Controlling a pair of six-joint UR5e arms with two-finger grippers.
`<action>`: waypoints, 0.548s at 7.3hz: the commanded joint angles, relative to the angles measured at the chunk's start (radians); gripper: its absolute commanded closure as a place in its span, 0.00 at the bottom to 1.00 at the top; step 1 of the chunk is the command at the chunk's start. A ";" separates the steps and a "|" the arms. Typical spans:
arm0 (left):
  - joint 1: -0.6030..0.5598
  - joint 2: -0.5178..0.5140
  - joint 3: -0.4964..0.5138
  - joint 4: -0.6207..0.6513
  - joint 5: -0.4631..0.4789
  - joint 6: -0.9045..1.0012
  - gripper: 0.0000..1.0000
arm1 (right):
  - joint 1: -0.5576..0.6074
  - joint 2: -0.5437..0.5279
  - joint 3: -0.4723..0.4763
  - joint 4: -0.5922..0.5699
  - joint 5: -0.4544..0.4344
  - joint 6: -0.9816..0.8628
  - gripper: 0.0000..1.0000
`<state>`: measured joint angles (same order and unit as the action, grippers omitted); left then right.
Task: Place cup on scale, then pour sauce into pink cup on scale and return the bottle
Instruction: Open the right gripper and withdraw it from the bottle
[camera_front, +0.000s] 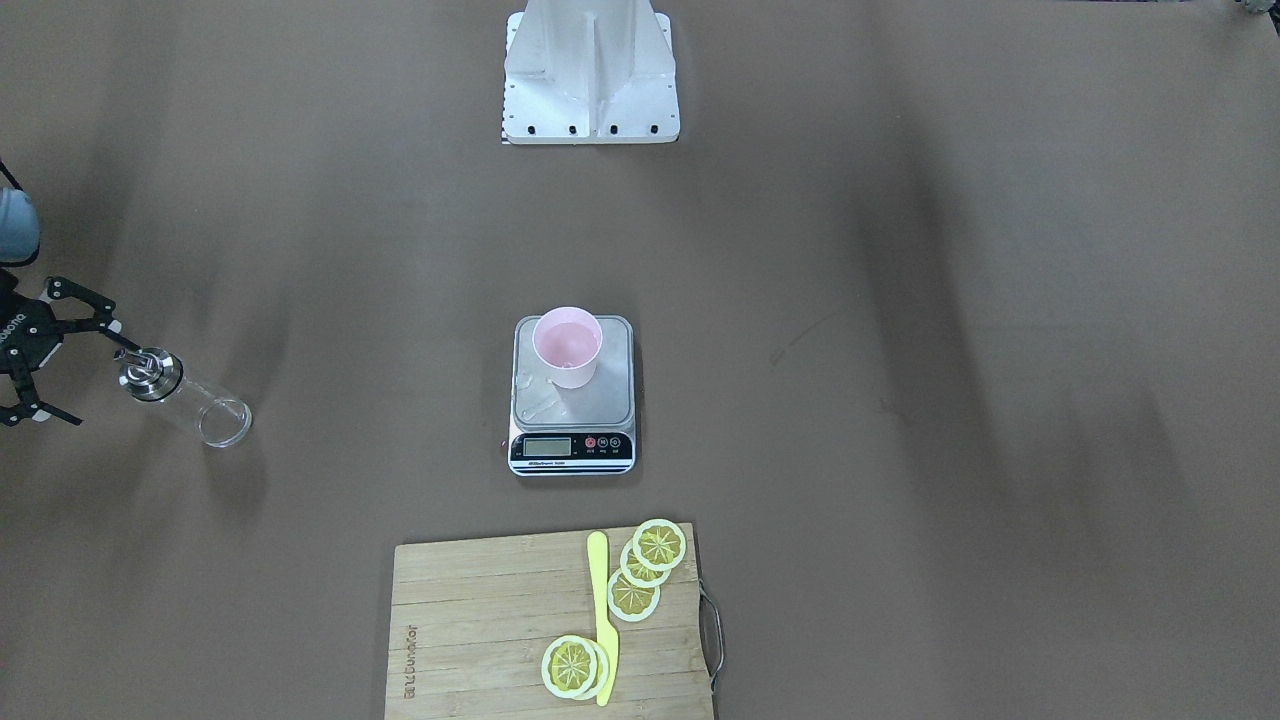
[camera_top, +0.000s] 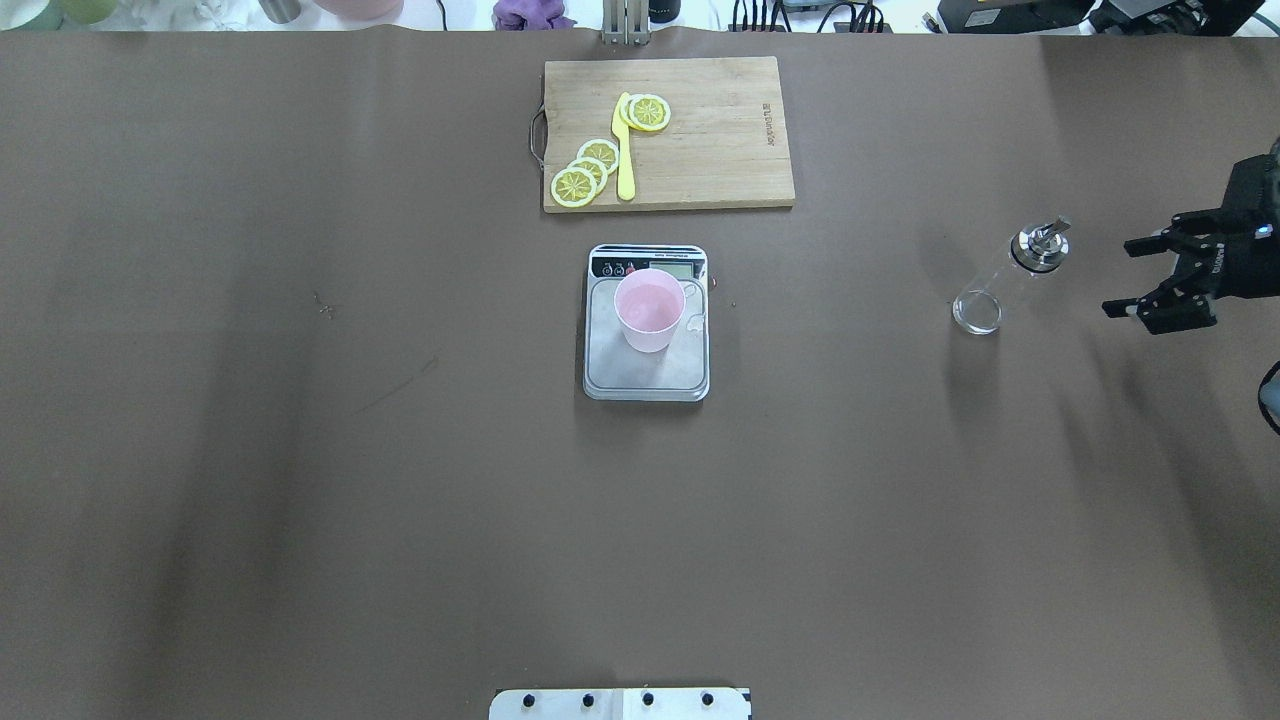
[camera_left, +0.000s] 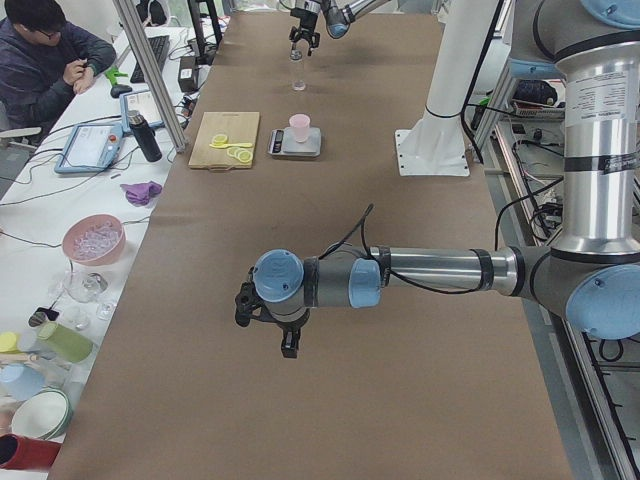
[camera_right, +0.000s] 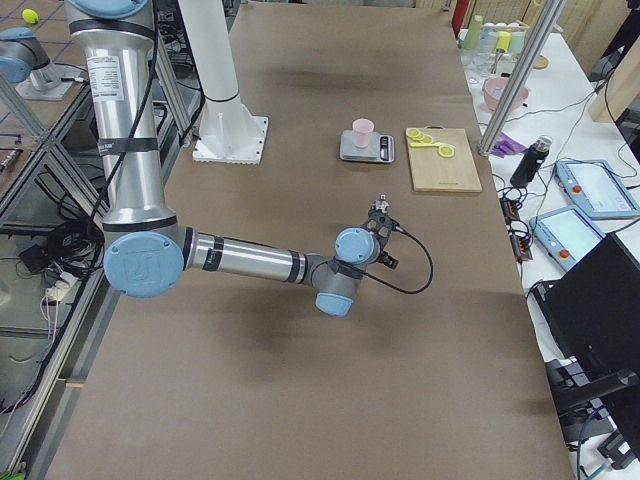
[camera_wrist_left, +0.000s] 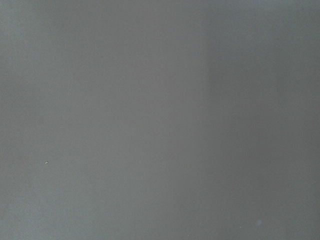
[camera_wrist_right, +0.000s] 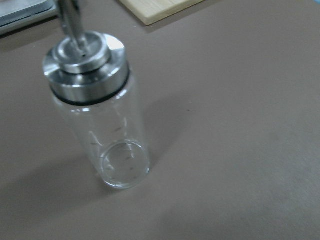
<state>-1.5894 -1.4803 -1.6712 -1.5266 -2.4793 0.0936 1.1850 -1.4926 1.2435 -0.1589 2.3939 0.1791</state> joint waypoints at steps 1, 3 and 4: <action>-0.001 0.000 -0.001 0.000 0.000 0.002 0.02 | 0.082 -0.012 -0.010 -0.061 -0.001 0.274 0.00; -0.001 0.000 0.001 0.000 0.000 0.000 0.02 | 0.134 0.029 -0.002 -0.331 -0.015 0.401 0.01; -0.001 0.000 0.004 0.002 0.002 0.000 0.02 | 0.163 0.041 0.001 -0.452 -0.025 0.408 0.01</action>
<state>-1.5907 -1.4803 -1.6698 -1.5260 -2.4785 0.0937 1.3112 -1.4738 1.2413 -0.4567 2.3806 0.5528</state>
